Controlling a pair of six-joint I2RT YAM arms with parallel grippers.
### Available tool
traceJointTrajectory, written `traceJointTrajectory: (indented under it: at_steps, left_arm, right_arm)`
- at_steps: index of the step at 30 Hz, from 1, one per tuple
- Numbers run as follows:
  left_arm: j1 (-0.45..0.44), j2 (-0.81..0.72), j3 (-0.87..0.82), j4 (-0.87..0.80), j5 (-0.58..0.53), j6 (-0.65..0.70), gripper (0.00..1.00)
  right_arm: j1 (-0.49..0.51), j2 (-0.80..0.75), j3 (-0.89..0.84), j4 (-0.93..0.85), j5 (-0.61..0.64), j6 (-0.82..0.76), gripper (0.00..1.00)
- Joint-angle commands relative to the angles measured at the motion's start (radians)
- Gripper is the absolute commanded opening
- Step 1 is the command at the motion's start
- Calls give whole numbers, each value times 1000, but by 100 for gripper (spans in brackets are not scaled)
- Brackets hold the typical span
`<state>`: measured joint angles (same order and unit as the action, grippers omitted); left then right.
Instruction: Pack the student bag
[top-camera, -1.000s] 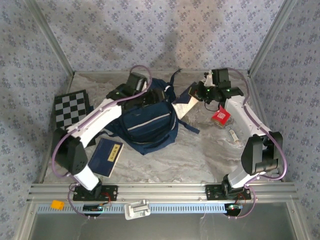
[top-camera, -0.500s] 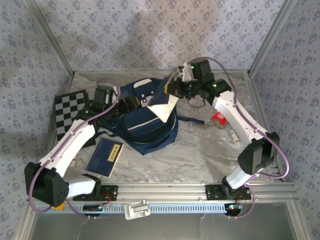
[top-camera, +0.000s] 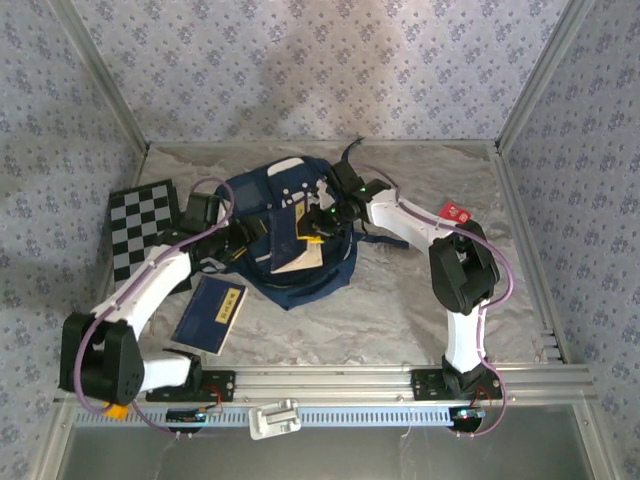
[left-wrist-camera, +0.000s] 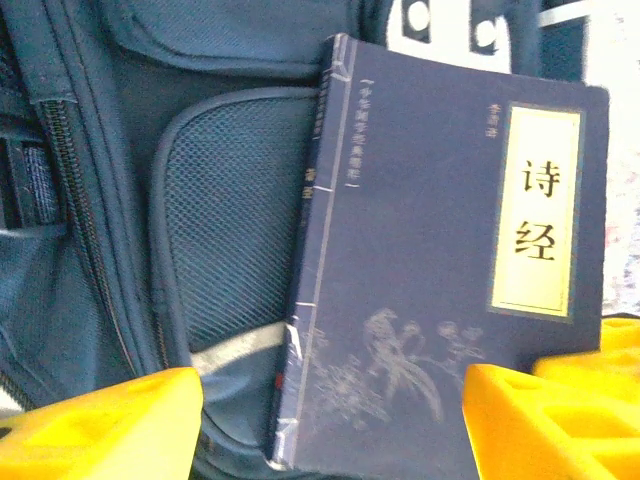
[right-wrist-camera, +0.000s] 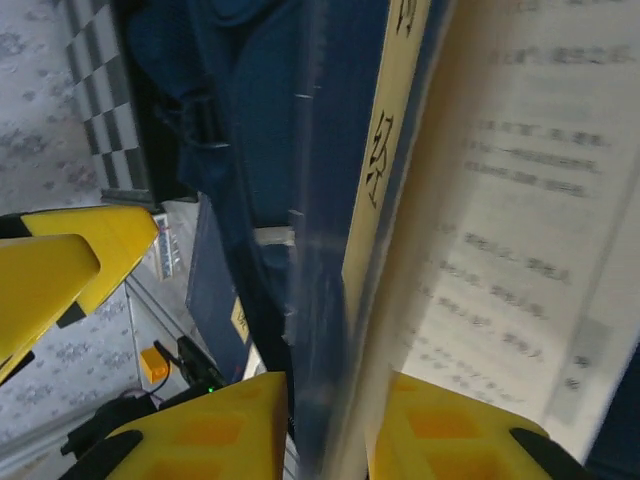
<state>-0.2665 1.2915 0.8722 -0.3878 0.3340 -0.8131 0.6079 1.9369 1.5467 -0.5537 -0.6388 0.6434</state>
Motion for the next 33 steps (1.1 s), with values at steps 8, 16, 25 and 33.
traceJointTrajectory:
  at_steps: [8,16,25,33]
  left_arm:
    - [-57,162,-6,97,33,5,57]
    - [-87,212,-28,130,43,-3,43]
    - [-88,218,-47,102,6,5,33]
    - [-101,211,-51,113,8,-7,30]
  right_arm:
    - [-6,-15,6,-190,207,-77,54]
    - [44,79,15,-169,190,-55,59]
    - [45,0,-12,-12,46,-23,57]
    - [34,-43,-83,102,-7,25,51]
